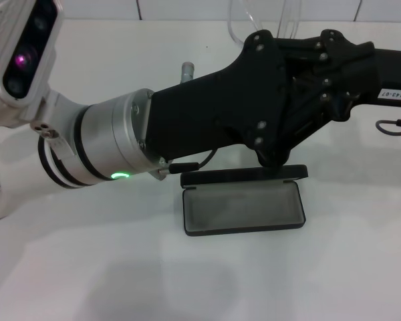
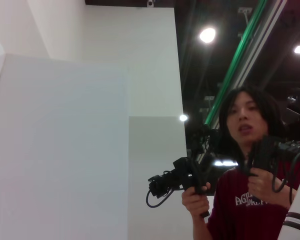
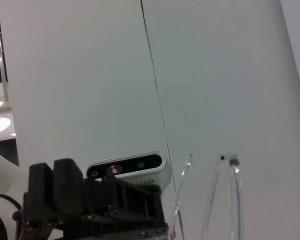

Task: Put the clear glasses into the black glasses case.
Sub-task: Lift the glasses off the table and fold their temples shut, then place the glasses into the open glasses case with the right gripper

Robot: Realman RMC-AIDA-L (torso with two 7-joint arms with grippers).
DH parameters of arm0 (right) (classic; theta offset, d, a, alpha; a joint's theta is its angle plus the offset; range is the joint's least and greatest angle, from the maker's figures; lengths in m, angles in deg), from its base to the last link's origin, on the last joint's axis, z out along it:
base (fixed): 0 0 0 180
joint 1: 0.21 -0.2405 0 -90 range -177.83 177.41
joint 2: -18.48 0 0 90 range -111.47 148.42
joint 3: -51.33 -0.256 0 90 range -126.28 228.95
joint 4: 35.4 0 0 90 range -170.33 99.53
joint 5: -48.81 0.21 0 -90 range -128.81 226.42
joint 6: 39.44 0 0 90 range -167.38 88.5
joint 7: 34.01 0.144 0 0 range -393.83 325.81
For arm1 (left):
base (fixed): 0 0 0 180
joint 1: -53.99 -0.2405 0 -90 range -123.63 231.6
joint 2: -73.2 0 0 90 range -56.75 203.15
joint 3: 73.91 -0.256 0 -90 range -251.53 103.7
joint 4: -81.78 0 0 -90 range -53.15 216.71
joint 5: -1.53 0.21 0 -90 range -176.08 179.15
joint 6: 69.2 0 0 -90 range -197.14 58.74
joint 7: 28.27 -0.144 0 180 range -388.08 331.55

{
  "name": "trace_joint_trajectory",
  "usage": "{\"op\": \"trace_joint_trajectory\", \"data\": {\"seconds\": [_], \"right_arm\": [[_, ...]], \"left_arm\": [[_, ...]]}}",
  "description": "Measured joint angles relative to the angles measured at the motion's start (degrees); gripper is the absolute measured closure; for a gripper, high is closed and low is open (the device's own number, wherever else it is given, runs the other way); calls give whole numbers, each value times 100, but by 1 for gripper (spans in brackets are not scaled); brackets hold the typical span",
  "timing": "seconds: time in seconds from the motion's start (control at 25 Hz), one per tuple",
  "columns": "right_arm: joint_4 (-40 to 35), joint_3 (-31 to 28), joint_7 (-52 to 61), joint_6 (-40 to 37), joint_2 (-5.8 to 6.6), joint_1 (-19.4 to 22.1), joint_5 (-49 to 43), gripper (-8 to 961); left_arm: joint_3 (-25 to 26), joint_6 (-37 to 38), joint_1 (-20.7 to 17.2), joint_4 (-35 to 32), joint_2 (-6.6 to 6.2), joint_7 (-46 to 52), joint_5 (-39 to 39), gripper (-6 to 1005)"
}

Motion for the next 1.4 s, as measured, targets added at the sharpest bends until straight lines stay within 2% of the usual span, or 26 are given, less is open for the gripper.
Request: {"op": "trace_joint_trajectory", "data": {"seconds": [1.24,1.4], "right_arm": [[0,-29,-62,12,15,15,-14,814],[0,-63,-66,78,59,81,-15,813]], "left_arm": [[166,-419,-44,128,-22,-121,0,942],[209,-304,-75,112,-43,-106,6,943]]}}
